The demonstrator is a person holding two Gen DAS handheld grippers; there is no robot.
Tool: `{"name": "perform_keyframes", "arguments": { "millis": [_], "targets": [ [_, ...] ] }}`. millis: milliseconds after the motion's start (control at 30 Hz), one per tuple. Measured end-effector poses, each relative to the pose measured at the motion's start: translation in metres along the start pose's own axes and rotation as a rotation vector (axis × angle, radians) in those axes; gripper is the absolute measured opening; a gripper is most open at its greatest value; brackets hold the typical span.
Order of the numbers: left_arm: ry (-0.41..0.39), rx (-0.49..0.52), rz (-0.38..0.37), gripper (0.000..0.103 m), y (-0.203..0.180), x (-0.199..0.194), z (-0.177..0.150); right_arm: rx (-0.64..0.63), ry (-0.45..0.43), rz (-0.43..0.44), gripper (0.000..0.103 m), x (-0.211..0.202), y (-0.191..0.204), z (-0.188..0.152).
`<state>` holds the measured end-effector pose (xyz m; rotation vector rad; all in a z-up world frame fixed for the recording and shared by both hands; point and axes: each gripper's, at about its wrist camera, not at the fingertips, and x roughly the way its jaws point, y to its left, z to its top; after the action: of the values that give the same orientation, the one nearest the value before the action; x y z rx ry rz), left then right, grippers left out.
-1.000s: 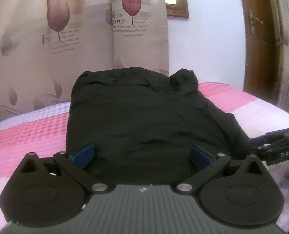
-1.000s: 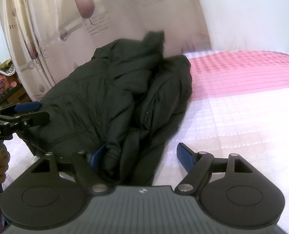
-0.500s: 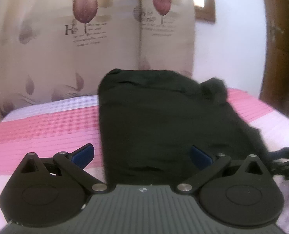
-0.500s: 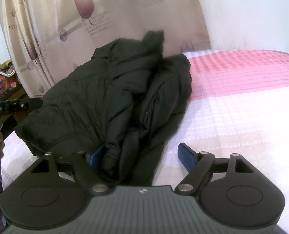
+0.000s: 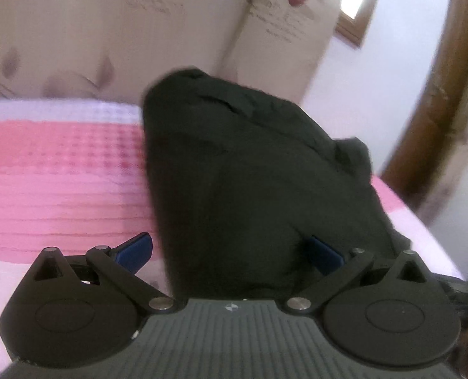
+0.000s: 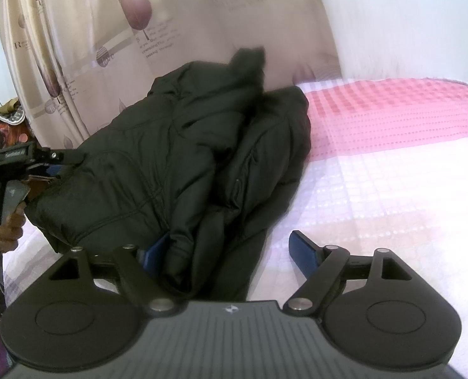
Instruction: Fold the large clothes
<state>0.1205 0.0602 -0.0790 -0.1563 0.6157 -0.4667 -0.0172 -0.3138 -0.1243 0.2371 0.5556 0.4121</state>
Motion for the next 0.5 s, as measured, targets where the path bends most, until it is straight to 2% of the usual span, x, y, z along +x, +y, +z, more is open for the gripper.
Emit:
{"name": "perform_keyframes", "arguments": {
  "millis": [67, 233, 400, 500],
  "targets": [
    [0.040, -0.035, -0.097, 0.103, 0.015, 0.011, 0.004, 0.001, 0.000, 0.000, 0.081, 0.000, 0.000, 0.000],
    [0.118, -0.111, -0.266, 0.103, 0.049, 0.039, 0.014, 0.001, 0.000, 0.004, 0.082, 0.000, 0.000, 0.000],
    [0.154, -0.101, -0.366, 0.103, 0.068, 0.057, 0.019, -0.006, 0.003, 0.009, 0.084, 0.001, 0.000, 0.000],
    [0.157, -0.139, -0.411, 0.103, 0.078, 0.060, 0.018, -0.014, 0.006, 0.010, 0.086, 0.001, 0.002, -0.001]
  ]
}}
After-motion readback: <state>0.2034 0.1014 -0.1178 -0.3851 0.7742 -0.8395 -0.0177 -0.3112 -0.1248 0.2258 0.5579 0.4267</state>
